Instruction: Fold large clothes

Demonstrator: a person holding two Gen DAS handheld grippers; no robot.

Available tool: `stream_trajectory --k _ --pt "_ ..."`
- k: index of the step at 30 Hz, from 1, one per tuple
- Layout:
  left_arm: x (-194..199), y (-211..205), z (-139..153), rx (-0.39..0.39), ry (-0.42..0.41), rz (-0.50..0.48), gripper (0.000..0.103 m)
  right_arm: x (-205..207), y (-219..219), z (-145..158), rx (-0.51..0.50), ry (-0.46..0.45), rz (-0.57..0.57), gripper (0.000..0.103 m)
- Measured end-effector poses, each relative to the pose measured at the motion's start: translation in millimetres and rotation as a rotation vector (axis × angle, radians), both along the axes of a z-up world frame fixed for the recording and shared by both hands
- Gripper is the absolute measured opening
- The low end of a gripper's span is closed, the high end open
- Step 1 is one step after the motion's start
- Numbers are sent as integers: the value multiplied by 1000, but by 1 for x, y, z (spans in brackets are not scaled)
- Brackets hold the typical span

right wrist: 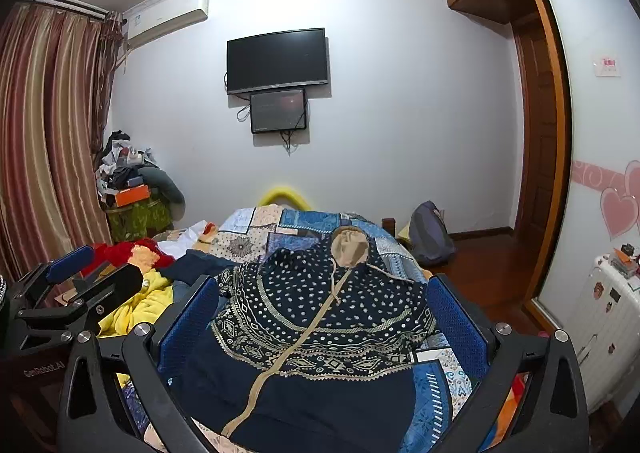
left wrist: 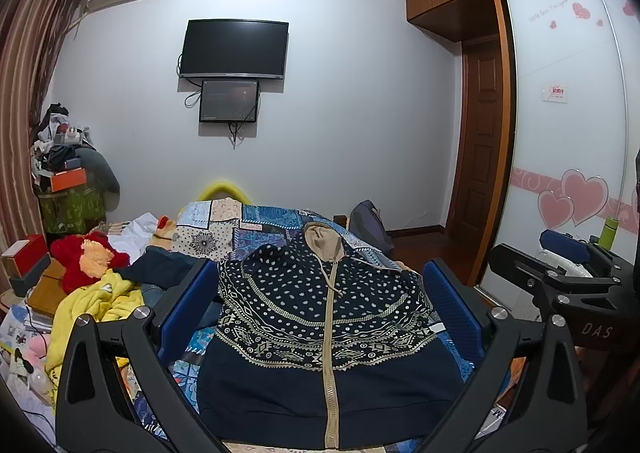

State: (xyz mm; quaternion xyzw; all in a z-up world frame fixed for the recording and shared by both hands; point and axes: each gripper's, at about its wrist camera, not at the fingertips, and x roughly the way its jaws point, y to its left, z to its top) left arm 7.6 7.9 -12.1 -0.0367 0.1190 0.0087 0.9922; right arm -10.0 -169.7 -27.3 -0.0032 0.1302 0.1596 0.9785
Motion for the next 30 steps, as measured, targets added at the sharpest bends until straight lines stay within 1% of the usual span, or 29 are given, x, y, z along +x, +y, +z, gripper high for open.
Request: stream_trajectory --k 10,12,18,30 --pt "1 0 -1 -2 0 1 103 2 3 -2 4 0 0 103" --pt "3 -1 -3 -5 2 0 103 0 3 3 4 0 -1 103" --pt "6 -1 -6 -9 6 -1 103 0 2 3 7 1 -1 103" --pt "5 0 -2 -14 6 -8 103 -1 2 4 10 1 0 103"
